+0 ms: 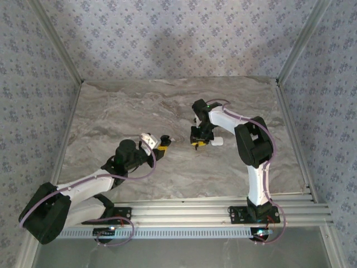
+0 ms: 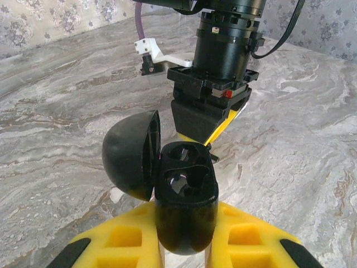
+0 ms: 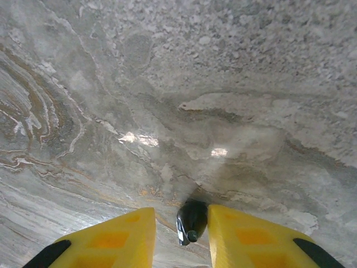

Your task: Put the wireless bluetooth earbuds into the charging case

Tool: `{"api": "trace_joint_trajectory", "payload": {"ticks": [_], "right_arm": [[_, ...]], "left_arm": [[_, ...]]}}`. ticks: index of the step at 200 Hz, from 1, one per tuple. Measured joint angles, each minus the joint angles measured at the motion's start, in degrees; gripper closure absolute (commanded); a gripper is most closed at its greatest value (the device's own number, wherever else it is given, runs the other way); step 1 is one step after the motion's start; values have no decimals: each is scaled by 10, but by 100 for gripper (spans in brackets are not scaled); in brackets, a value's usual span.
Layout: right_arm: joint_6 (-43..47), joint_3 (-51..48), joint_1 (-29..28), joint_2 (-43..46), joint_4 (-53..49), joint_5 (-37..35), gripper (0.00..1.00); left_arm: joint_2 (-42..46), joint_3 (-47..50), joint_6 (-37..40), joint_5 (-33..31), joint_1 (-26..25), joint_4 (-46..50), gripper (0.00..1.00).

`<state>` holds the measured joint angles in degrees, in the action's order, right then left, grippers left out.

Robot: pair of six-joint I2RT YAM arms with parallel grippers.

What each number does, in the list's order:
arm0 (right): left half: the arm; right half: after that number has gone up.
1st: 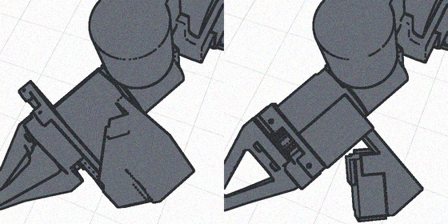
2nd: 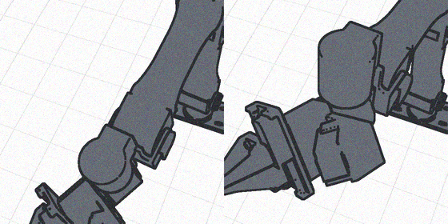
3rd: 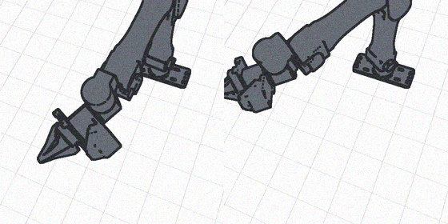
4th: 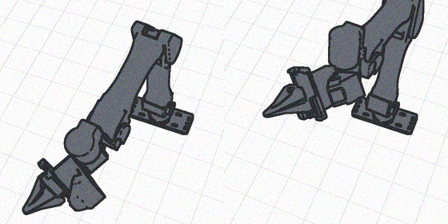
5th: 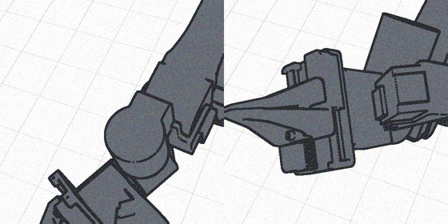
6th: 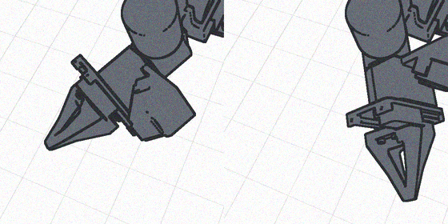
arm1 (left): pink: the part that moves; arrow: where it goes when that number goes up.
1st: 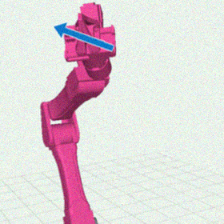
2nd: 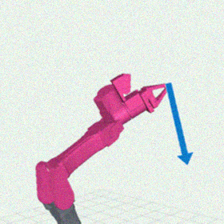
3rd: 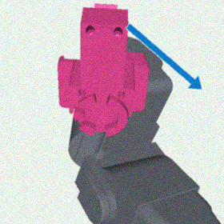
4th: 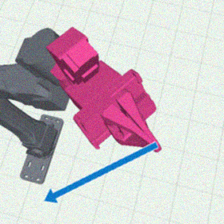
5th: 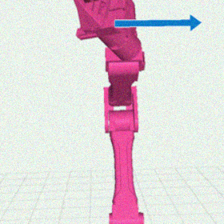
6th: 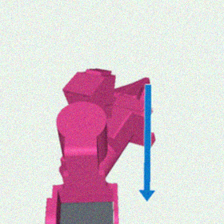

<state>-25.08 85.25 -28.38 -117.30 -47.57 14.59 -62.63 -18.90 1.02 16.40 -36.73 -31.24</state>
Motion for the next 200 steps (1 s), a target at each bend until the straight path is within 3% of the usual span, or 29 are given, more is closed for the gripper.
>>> {"api": "trace_joint_trajectory", "payload": {"ticks": [84,200], "right_arm": [[1,10,-4,-18,-6,-8,71],[4,6,-7,-13,-3,-23,82]], "left_arm": [[0,0,5,-2,1,3,87],[3,0,9,-2,4,13,87]]}}
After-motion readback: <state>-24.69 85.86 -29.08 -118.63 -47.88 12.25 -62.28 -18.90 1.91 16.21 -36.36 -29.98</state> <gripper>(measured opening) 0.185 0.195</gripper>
